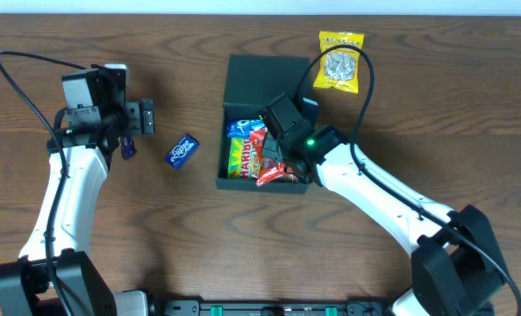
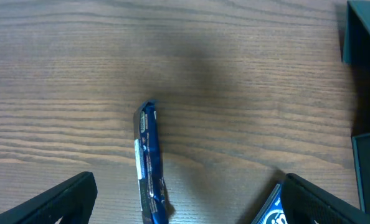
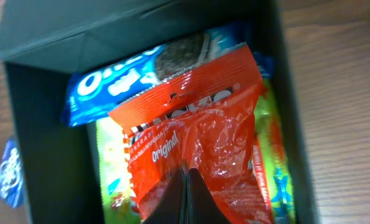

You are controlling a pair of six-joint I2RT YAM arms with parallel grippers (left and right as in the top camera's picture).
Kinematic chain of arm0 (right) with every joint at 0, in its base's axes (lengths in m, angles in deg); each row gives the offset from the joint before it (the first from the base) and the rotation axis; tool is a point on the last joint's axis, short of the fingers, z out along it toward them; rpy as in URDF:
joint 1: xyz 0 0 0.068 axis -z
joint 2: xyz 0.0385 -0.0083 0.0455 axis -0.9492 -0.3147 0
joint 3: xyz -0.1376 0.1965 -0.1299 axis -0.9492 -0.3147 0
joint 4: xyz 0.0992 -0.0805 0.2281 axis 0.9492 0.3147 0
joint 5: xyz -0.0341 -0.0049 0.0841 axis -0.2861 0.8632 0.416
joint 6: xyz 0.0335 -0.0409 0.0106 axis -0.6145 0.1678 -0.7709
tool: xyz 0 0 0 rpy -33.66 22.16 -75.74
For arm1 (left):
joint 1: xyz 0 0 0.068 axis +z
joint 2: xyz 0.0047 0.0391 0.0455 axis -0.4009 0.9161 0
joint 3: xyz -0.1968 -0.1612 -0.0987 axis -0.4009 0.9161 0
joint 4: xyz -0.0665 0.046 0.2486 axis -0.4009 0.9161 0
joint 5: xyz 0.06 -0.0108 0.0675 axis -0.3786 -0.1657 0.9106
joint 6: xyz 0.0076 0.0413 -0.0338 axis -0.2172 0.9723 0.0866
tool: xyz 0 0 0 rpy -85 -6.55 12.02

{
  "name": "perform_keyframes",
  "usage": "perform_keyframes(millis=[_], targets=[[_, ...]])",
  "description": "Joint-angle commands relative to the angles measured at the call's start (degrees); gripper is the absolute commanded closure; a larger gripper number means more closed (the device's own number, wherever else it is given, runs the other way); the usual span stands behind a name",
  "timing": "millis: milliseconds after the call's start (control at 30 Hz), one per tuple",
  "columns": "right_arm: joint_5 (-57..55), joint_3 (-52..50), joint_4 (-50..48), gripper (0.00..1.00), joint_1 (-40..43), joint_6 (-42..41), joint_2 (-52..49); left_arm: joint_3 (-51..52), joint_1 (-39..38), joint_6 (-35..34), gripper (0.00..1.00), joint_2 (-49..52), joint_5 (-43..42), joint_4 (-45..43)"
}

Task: Pack container
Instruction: 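Carry the red bag over the box and lower it inside, then press the red bag down into the box with right gripper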

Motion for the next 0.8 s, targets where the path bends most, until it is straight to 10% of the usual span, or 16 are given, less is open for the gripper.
perform_keyframes(millis=[0, 133, 233, 400, 533, 600, 767], targets=[[-5.31, -0.02, 0.55, 0.99, -0.55, -2.36, 0.37, -0.81, 0.13, 1.03, 0.05, 0.11, -0.17, 0.13], [-5.42, -0.02, 1.14, 0.98, -0.52, -2.27, 0.35, -0.81, 0.13, 1.03, 0.05, 0.11, -0.17, 0.13], [-3.32, -0.02, 1.44, 0.51, -0.52, -0.85, 0.37, -0.81, 0.13, 1.03, 0.05, 0.11, -0.17, 0.13], [-3.43, 0.11, 1.05, 0.4, -0.44, 1.16, 2.03, -0.81, 0.13, 1.03, 0.05, 0.11, -0.17, 0.13], [-3.56, 0.13, -1.2, 0.5, -0.11, 6.82, 6.01, -0.81, 0.13, 1.03, 0.05, 0.11, -0.17, 0.13], [-3.39, 0.13, -1.99, 0.97, -0.11, 10.56, 7.89, -0.81, 0.13, 1.03, 0.05, 0.11, -0.17, 0.13], [3.82, 0.11, -0.42, 0.99, -0.17, 17.35, 8.98, -0.81, 0.13, 1.03, 0.05, 0.11, -0.17, 0.13]])
